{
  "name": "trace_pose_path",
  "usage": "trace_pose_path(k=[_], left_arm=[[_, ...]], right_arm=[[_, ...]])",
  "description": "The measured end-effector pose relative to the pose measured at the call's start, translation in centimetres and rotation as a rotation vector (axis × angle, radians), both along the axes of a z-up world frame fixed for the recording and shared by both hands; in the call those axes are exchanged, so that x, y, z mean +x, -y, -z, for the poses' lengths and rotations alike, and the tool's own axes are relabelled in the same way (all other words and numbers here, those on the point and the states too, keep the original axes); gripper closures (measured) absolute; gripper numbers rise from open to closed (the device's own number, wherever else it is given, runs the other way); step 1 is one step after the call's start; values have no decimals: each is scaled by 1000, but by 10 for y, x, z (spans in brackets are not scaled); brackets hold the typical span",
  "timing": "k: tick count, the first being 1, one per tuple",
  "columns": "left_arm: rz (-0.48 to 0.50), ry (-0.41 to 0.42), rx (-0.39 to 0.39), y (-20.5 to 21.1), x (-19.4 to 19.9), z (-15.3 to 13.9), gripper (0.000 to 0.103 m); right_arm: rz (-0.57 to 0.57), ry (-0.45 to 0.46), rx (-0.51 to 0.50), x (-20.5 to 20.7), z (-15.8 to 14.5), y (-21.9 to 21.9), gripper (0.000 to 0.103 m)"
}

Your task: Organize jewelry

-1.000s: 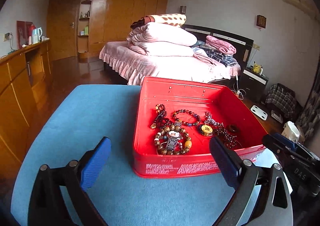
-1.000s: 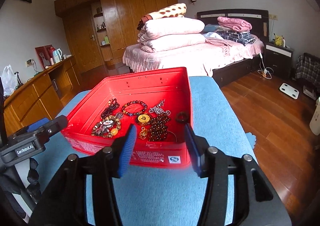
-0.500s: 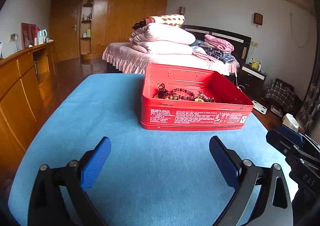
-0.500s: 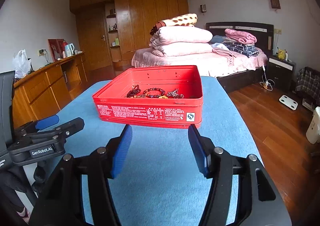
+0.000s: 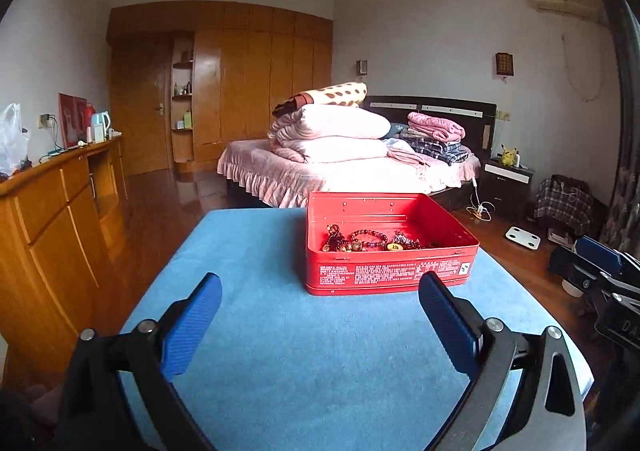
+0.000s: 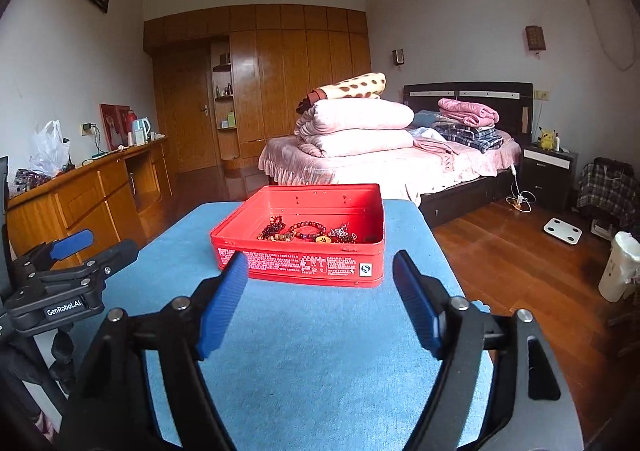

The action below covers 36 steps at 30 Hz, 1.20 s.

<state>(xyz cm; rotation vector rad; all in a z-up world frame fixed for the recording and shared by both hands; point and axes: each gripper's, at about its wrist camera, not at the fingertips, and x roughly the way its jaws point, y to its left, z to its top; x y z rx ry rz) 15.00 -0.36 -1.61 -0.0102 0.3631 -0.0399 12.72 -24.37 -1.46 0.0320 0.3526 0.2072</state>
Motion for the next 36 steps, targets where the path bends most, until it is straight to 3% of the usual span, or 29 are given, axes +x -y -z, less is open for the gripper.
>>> trace_pose_path(k=[2, 6, 36], left_arm=[[-1, 21, 1, -1, -8, -5, 6], [-11, 59, -1, -5, -23, -15, 6], [-18, 171, 7, -6, -70, -46, 6]], right_arm=[[-6, 16, -1, -8, -5, -1, 12], [-7, 51, -5, -21, -15, -2, 6], [-10, 147, -4, -55, -42, 4, 5]])
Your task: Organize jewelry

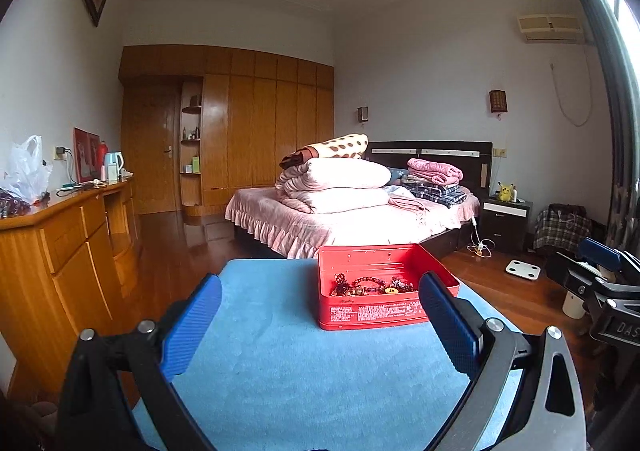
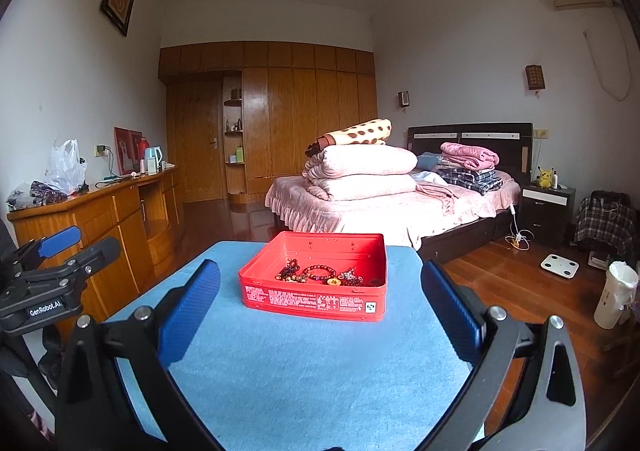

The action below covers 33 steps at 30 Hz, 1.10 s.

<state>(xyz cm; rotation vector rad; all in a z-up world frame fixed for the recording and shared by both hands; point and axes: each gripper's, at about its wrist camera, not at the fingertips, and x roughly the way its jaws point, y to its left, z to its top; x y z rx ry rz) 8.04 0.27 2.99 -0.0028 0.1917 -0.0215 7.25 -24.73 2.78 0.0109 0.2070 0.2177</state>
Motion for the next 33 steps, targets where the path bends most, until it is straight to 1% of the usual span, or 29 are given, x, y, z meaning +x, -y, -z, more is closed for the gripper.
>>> trace_pose_path(k=[13, 33], left_arm=[[6, 31, 7, -1, -9, -5, 6], [8, 33, 9, -1, -8, -8, 6]], right_arm=[[-2, 18, -5, -6, -2, 0, 5], [-8, 24, -2, -8, -10, 1, 5]])
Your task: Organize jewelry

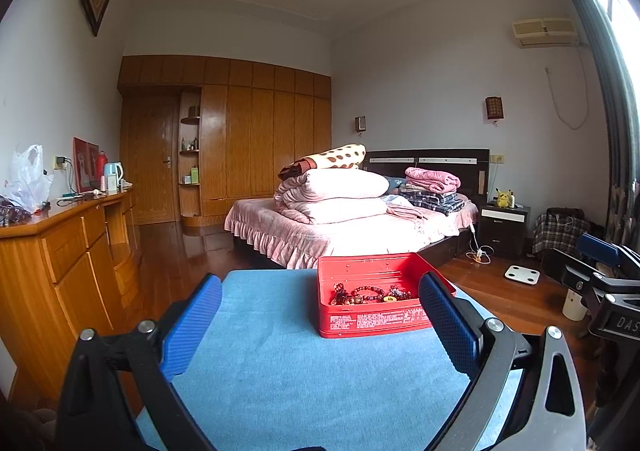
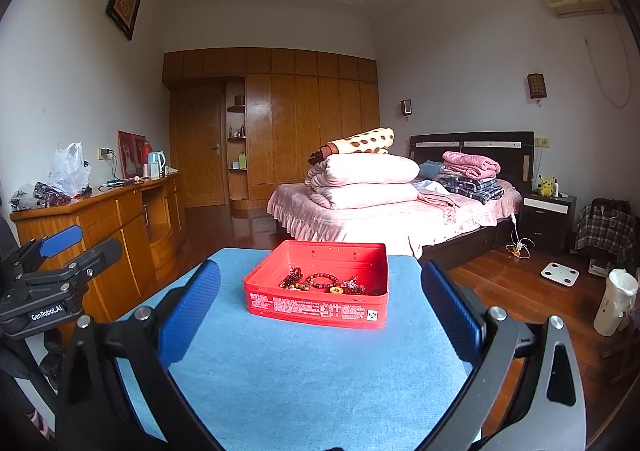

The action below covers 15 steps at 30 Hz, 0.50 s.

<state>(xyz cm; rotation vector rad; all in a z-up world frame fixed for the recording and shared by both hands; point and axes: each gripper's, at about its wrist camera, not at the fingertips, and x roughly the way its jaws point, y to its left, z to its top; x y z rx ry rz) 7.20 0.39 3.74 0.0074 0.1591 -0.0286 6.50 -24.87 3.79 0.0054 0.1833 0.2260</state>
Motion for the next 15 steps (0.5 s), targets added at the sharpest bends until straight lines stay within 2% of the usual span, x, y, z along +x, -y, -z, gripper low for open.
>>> trace_pose_path(k=[15], left_arm=[[-3, -1, 4, -2, -3, 0, 6]], right_arm=[[-2, 0, -2, 0, -1, -2, 5]])
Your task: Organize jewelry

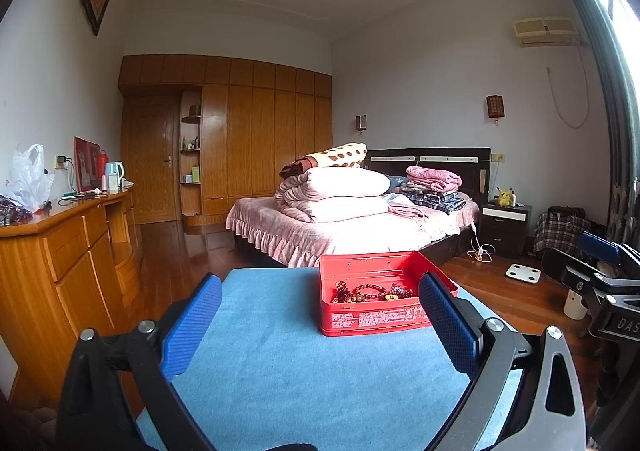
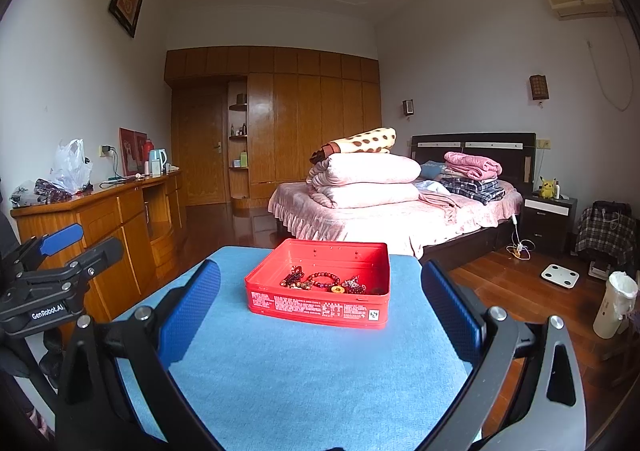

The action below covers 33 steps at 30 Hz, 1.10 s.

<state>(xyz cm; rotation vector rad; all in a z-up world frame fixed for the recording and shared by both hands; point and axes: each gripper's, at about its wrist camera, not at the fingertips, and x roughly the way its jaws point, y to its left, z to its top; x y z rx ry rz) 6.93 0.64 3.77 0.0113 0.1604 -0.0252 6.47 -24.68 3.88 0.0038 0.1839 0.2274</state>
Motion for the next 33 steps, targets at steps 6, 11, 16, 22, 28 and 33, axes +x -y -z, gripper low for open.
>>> trace_pose_path(k=[6, 11, 16, 22, 28, 33], left_arm=[[-1, -8, -1, -1, 3, 1, 6], [-1, -11, 1, -1, 5, 1, 6], [1, -11, 3, -1, 4, 1, 6], [1, -11, 4, -1, 5, 2, 6], [1, -12, 4, -2, 5, 2, 6], [3, -13, 6, -2, 5, 2, 6]], right_arm=[[1, -1, -2, 0, -2, -2, 5], [2, -2, -3, 0, -1, -2, 5], [2, -3, -5, -1, -1, -3, 5], [-1, -2, -7, 0, 0, -3, 5], [0, -1, -7, 0, 0, -4, 5], [0, 0, -7, 1, -1, -3, 5]])
